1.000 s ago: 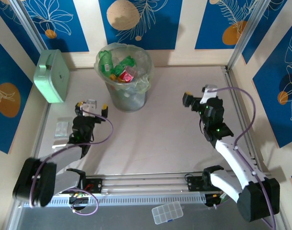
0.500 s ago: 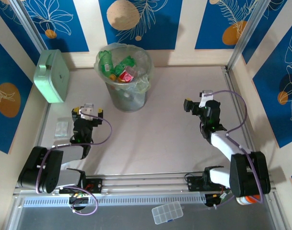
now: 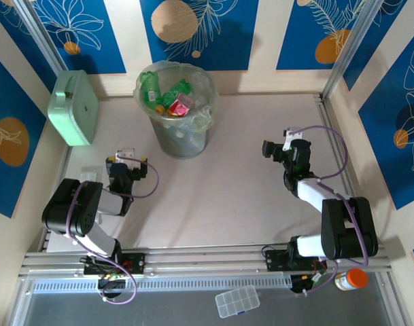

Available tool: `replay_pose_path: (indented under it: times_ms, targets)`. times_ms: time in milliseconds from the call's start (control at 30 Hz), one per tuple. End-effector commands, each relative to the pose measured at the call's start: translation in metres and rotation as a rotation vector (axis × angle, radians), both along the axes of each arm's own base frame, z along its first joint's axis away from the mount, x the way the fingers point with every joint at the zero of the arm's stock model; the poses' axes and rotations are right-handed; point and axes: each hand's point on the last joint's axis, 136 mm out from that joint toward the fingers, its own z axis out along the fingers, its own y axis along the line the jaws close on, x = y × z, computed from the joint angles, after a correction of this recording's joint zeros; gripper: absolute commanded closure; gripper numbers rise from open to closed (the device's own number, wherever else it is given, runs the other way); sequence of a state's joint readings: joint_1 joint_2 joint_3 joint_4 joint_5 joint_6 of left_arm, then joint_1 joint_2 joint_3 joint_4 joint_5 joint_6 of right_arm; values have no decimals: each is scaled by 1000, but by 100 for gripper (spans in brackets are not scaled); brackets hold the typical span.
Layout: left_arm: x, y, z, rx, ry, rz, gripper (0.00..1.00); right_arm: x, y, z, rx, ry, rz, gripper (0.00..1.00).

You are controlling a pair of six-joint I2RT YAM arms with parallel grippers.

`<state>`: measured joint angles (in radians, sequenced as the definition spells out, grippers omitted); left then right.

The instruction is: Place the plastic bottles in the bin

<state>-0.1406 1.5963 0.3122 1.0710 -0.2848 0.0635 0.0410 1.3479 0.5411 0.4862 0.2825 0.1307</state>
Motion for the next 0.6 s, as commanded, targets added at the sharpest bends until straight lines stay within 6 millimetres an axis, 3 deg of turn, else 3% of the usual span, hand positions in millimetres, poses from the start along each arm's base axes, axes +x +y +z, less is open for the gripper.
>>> replay_pose_path:
  times_ms: [0,67,200,300,400,467,567]
  targets:
    - [8,5,6,-34,10,15,1,12,-6,9,14,5,-13,1]
    - [8,6,6,-37,9,12,1,15,-13,6,39,47,-39,1]
    - [9,5,6,-36,13,11,1,7,-23,-43,133,172,-70,1]
    - [9,3,6,-33,13,-4,1,10,0,-39,103,70,71,1]
    - [9,2,6,-35,15,-12,1,-3,21,-43,62,15,180,1]
    - [9,2,5,-35,17,-13,1,-6,16,-39,77,-86,164,1]
    - [10,1,6,-36,17,-15,1,-2,15,-43,56,-47,139,1]
